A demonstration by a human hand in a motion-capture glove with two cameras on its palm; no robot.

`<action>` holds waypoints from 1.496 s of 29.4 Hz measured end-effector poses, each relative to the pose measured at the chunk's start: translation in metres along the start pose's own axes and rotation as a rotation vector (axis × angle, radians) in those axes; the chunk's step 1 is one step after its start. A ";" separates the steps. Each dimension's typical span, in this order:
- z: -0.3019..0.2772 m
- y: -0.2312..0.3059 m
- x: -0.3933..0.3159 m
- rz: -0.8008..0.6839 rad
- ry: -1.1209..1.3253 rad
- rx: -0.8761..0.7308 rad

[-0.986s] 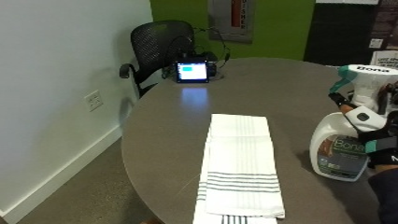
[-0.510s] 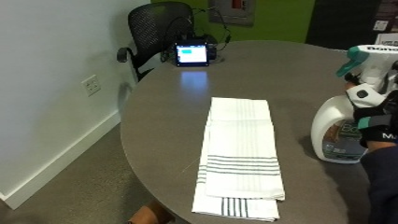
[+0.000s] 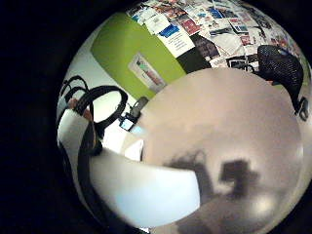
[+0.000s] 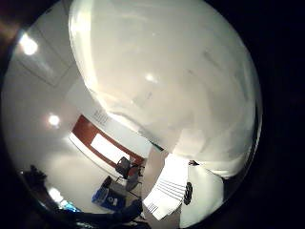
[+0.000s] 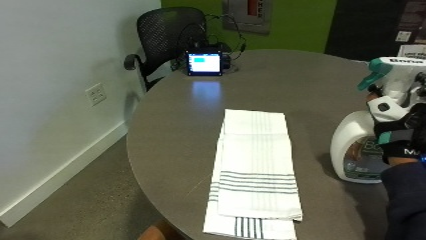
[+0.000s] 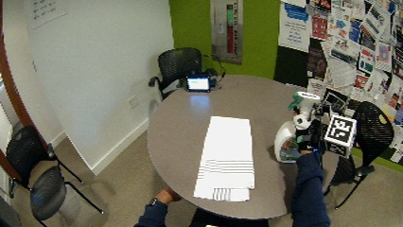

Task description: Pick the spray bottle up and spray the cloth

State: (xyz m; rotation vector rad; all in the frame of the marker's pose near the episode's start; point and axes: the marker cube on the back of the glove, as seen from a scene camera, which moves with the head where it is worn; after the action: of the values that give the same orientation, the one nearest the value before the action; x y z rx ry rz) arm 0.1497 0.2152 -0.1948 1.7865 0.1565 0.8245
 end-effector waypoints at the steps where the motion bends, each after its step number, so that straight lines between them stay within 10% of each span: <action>1: -0.001 -0.001 -0.001 0.000 0.001 -0.001; 10: -0.038 -0.023 -0.007 -0.056 -0.044 -0.012; 44: -0.020 0.145 -0.134 -1.296 0.868 -0.439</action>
State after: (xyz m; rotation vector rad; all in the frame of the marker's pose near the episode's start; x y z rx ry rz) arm -0.0041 0.1106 -0.1247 0.5307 1.3977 0.5046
